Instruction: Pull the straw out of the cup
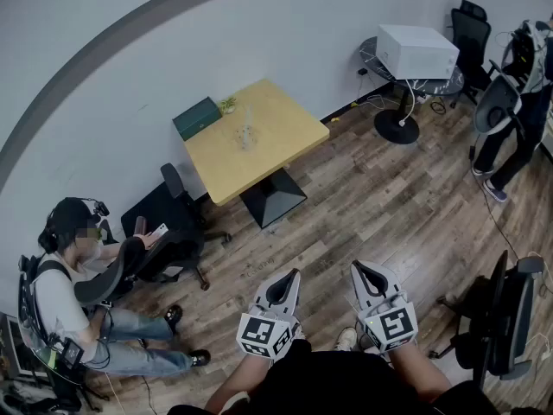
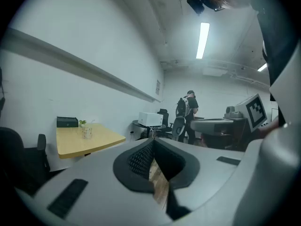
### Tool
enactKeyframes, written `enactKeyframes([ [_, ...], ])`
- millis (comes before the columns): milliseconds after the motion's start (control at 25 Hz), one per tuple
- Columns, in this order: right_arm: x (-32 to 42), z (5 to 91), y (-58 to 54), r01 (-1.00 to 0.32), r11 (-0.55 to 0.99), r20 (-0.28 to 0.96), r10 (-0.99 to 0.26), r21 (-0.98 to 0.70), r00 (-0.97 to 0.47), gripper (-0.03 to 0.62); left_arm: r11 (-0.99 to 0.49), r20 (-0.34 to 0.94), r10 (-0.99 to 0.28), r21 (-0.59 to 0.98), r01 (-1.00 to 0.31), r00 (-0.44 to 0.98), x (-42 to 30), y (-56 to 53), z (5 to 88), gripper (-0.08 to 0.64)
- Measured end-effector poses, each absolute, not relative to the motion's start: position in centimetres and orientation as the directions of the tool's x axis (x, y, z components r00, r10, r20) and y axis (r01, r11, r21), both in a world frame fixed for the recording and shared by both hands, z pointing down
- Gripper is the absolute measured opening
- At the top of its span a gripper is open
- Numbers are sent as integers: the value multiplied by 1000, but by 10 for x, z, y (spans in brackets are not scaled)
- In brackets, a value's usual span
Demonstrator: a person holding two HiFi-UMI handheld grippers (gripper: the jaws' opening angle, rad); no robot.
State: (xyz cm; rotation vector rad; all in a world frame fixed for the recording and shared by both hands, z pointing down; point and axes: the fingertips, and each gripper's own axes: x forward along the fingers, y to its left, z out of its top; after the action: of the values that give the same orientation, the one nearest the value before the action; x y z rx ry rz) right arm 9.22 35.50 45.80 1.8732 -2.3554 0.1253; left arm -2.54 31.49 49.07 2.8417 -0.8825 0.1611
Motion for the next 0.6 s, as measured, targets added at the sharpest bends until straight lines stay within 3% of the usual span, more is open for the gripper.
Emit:
enactKeyframes([
  [600,89,449,338,-983,184,90,-979,9,-182,18,-827,143,-546,65,-558,826,-34,295,482,18],
])
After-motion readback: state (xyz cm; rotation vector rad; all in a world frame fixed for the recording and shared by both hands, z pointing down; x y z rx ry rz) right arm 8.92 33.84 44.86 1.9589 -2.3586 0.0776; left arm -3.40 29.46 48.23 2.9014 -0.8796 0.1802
